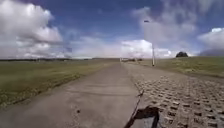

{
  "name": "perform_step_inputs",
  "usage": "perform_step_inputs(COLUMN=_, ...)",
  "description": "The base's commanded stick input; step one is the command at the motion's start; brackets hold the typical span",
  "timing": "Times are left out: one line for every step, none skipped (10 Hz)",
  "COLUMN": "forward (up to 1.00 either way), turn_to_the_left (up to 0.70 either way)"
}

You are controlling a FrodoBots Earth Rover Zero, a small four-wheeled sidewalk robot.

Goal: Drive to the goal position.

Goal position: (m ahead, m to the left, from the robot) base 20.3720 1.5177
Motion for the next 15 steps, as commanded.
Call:
perform_step_inputs(forward=0.85, turn_to_the_left=0.00)
perform_step_inputs(forward=0.85, turn_to_the_left=0.00)
perform_step_inputs(forward=0.85, turn_to_the_left=0.00)
perform_step_inputs(forward=0.85, turn_to_the_left=0.00)
perform_step_inputs(forward=0.85, turn_to_the_left=0.00)
perform_step_inputs(forward=0.85, turn_to_the_left=0.00)
perform_step_inputs(forward=0.85, turn_to_the_left=0.00)
perform_step_inputs(forward=0.85, turn_to_the_left=0.00)
perform_step_inputs(forward=0.85, turn_to_the_left=0.00)
perform_step_inputs(forward=0.85, turn_to_the_left=0.00)
perform_step_inputs(forward=0.85, turn_to_the_left=0.00)
perform_step_inputs(forward=0.85, turn_to_the_left=0.00)
perform_step_inputs(forward=0.85, turn_to_the_left=0.00)
perform_step_inputs(forward=0.85, turn_to_the_left=0.00)
perform_step_inputs(forward=0.85, turn_to_the_left=0.00)
